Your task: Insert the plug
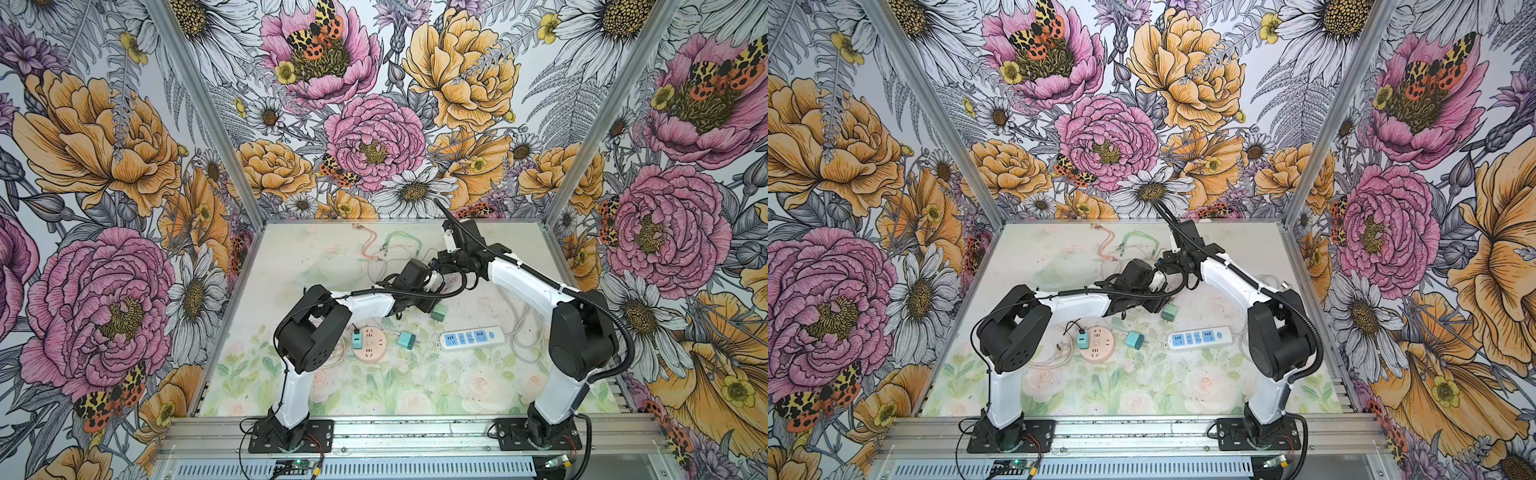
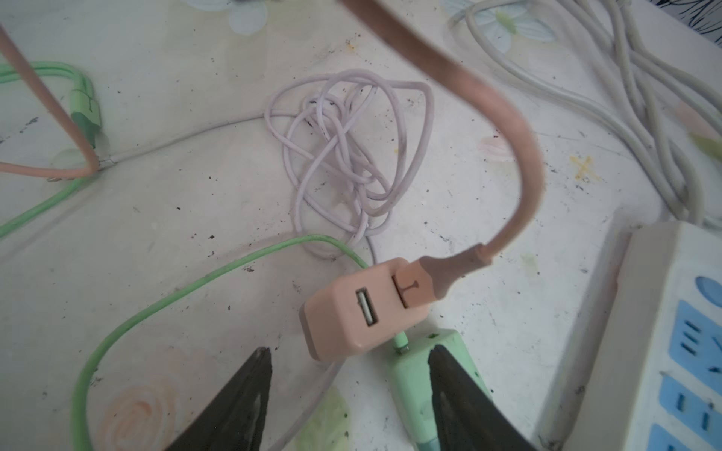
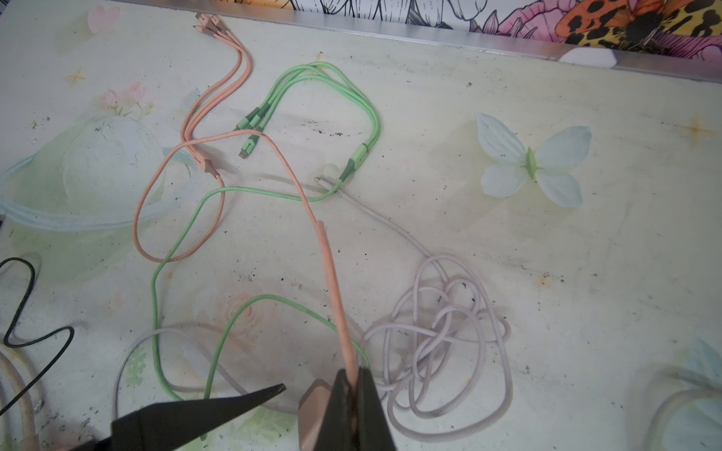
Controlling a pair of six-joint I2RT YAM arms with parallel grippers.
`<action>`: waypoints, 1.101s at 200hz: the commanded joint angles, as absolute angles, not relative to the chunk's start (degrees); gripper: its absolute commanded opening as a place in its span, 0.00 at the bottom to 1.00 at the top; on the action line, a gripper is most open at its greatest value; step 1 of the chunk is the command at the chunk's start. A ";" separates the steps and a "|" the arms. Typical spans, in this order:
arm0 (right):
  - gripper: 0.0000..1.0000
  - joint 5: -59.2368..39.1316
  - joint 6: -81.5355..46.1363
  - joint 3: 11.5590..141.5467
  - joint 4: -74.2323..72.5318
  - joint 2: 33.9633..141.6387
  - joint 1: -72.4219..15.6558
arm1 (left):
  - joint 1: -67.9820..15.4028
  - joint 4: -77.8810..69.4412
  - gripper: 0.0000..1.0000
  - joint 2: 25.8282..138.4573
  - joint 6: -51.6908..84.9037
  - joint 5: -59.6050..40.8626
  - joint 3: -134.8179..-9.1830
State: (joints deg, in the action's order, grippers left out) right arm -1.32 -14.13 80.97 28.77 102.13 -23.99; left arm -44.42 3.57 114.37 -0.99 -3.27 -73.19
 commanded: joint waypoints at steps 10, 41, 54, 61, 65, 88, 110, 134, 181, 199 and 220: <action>0.00 -2.11 -15.12 82.09 27.50 102.66 -24.41 | -46.36 -0.26 0.66 116.67 -1.22 0.42 -74.43; 0.00 -0.57 -15.42 82.00 27.57 102.55 -24.32 | -46.08 -3.38 0.67 116.47 0.24 0.75 -72.63; 0.00 0.10 -15.73 82.05 27.74 102.57 -24.05 | -45.54 -3.56 0.67 116.28 0.97 0.17 -72.04; 0.00 0.39 -15.91 81.99 27.73 102.65 -23.90 | -45.10 -3.93 0.67 116.15 1.42 -0.58 -71.66; 0.00 0.44 -15.99 82.02 27.77 102.70 -23.77 | -44.90 -4.07 0.67 116.03 1.64 -0.90 -71.40; 0.00 1.10 -16.07 81.79 28.10 102.94 -23.31 | -43.39 -4.62 0.68 115.41 3.20 -2.94 -70.13; 0.00 1.66 -15.74 81.26 28.06 102.84 -23.16 | -40.61 -6.93 0.68 114.10 6.60 -6.88 -67.37; 0.00 2.11 -15.53 80.86 28.24 103.00 -22.99 | -38.95 -8.72 0.68 112.25 7.72 -8.63 -64.41; 0.00 1.88 -16.23 81.21 28.40 103.71 -22.55 | -40.88 -9.27 0.68 111.86 5.82 -8.21 -63.97; 0.00 1.76 -16.77 81.17 28.56 104.18 -22.26 | -41.70 -10.31 0.68 112.16 5.88 -7.93 -63.85; 0.00 1.69 -17.29 81.30 28.73 104.67 -21.92 | -42.45 -11.55 0.68 112.58 5.97 -7.03 -63.84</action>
